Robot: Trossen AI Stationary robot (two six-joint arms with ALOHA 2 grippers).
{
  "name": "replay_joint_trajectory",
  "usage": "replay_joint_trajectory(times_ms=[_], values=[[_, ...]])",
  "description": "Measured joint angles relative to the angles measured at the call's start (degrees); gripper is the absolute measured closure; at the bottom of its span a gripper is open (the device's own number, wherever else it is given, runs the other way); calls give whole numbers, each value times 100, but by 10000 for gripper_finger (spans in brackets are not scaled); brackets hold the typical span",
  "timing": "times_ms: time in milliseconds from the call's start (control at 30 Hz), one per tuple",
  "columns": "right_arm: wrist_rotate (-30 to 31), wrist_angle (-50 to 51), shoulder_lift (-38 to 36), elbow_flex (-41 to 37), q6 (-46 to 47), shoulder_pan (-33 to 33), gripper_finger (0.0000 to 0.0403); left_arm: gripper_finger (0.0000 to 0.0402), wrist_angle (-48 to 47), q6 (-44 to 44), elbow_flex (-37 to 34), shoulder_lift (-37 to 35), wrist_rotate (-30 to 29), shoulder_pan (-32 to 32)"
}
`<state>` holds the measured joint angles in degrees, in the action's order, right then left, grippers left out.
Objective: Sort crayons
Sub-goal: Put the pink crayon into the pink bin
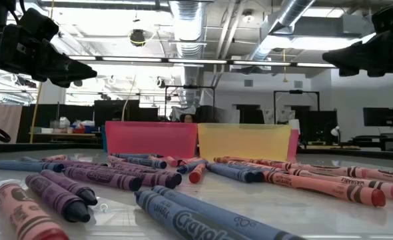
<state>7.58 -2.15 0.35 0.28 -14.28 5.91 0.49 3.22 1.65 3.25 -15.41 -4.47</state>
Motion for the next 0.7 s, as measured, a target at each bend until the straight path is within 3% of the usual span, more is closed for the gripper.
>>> replay_joint_trajectory(times_ms=[267,433,700], values=[[1,-90,-1,1,-53,-5,290,278,0,0,0,2,0,0],[4,-107,-1,1,1949,41,290,278,0,2,0,0,-1,0],[19,-155,-1,1,3754,31,290,278,7,7,-1,1,-1,0]])
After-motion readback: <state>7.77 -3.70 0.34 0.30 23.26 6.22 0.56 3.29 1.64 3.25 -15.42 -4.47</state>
